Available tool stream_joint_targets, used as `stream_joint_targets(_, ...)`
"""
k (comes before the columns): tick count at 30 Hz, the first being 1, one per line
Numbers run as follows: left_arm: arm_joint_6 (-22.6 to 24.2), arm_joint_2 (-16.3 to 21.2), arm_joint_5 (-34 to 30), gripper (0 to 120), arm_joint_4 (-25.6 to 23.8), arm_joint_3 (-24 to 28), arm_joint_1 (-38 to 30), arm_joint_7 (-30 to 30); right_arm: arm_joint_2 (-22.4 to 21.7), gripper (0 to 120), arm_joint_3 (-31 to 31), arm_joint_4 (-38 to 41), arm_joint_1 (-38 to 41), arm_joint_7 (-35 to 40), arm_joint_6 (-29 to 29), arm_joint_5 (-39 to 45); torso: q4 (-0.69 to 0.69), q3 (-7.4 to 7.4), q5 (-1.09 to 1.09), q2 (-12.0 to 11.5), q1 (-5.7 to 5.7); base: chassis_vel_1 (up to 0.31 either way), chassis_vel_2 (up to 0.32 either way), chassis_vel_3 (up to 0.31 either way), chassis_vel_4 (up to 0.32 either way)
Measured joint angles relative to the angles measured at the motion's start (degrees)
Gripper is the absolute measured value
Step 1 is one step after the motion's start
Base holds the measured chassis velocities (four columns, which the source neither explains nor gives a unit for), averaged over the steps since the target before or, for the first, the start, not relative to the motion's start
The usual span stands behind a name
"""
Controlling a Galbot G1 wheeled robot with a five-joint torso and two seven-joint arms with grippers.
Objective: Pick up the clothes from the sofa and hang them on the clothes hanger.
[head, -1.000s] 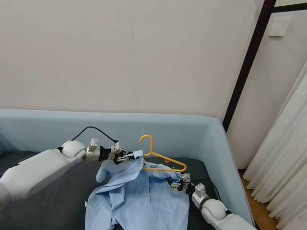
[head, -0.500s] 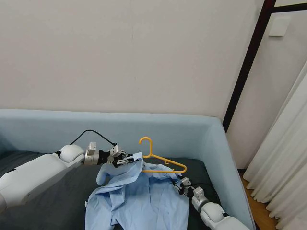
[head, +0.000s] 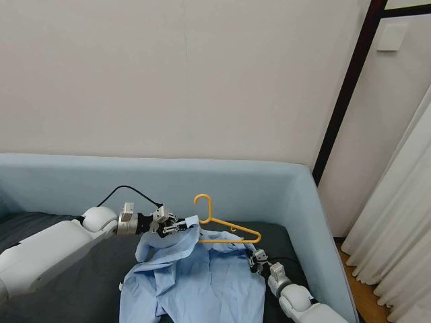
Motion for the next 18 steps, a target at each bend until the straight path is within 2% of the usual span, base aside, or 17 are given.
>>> stream_joint_targets(10, -0.45, 0.32, 0.58, 7, 1.47, -2.63, 1.04, 0.86, -1.55, 0, 0.53, 3.54, -1.15, -1.43, 0.40, 4.80, 0.00, 0.00, 0.02, 0.00, 0.00, 0.000, 0.000, 0.000, 0.000)
stream_joint_targets(14, -1.12, 0.47, 1.44, 7, 3.71, -4.12, 2.38, 3.34, -5.14, 0, 1.23, 12.22, -3.04, -0.20, -2.67, 9.19, 0.00, 0.00, 0.01, 0.00, -0.01, 0.000, 0.000, 0.000, 0.000)
stream_joint_targets(15, -1.12, 0.47, 1.44, 7, 3.71, -4.12, 2.38, 3.34, -5.14, 0, 1.23, 12.22, -3.04, -0.20, -2.67, 9.19, 0.00, 0.00, 0.01, 0.00, -0.01, 0.000, 0.000, 0.000, 0.000)
stream_joint_targets(18, -2.61, -0.18, 3.25, 7, 6.53, -5.17, 3.14, 4.42, -8.92, 0, 1.39, 19.11, -3.78, 1.79, -5.72, 12.47, 0.00, 0.00, 0.00, 0.00, -0.01, 0.000, 0.000, 0.000, 0.000)
